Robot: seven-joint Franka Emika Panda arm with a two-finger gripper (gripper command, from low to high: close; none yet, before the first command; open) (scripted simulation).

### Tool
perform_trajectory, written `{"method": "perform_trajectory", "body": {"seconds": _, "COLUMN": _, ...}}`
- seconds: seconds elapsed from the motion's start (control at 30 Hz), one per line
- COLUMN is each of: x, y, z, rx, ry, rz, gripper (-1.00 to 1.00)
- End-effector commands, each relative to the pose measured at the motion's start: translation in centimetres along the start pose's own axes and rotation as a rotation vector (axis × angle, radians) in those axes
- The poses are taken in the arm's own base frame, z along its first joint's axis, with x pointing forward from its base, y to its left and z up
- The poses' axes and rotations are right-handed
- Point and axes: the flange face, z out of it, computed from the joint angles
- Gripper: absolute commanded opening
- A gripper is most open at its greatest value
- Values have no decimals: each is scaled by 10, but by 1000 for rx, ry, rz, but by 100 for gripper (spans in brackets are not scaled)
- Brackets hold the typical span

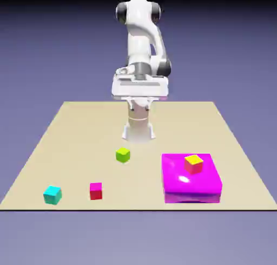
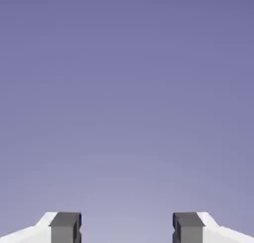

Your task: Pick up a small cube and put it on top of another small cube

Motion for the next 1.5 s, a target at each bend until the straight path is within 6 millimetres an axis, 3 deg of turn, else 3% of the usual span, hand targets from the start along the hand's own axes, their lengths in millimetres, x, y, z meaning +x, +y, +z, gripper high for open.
{"method": "perform_trajectory", "body": {"seconds": 0.0, "x": 4, "y": 5, "z": 11, "rx": -22, "ry": -28, "rz": 1, "gripper": 0}}
{"method": "perform_trajectory", "body": {"seconds": 0.23, "x": 22, "y": 48, "z": 90, "rx": -178, "ry": -218, "rz": 1, "gripper": 0}}
{"method": "perform_trajectory", "body": {"seconds": 0.5, "x": 29, "y": 116, "z": 172, "rx": -353, "ry": -419, "rz": -18, "gripper": 0}}
{"method": "perform_trajectory", "body": {"seconds": 0.8, "x": 30, "y": 206, "z": 240, "rx": -538, "ry": -613, "rz": -64, "gripper": 0}}
{"method": "perform_trajectory", "body": {"seconds": 0.83, "x": 30, "y": 206, "z": 240, "rx": -538, "ry": -613, "rz": -64, "gripper": 0}}
{"method": "perform_trajectory", "body": {"seconds": 1.0, "x": -7, "y": 240, "z": 289, "rx": -538, "ry": -613, "rz": -64, "gripper": 0}}
{"method": "perform_trajectory", "body": {"seconds": 1.03, "x": -7, "y": 240, "z": 289, "rx": -538, "ry": -613, "rz": -64, "gripper": -100}}
{"method": "perform_trajectory", "body": {"seconds": 1.07, "x": -7, "y": 240, "z": 289, "rx": -538, "ry": -613, "rz": -64, "gripper": -100}}
{"method": "perform_trajectory", "body": {"seconds": 1.23, "x": 28, "y": 199, "z": 240, "rx": -529, "ry": -620, "rz": -89, "gripper": -100}}
{"method": "perform_trajectory", "body": {"seconds": 1.47, "x": -42, "y": 38, "z": 217, "rx": -285, "ry": -778, "rz": -749, "gripper": -100}}
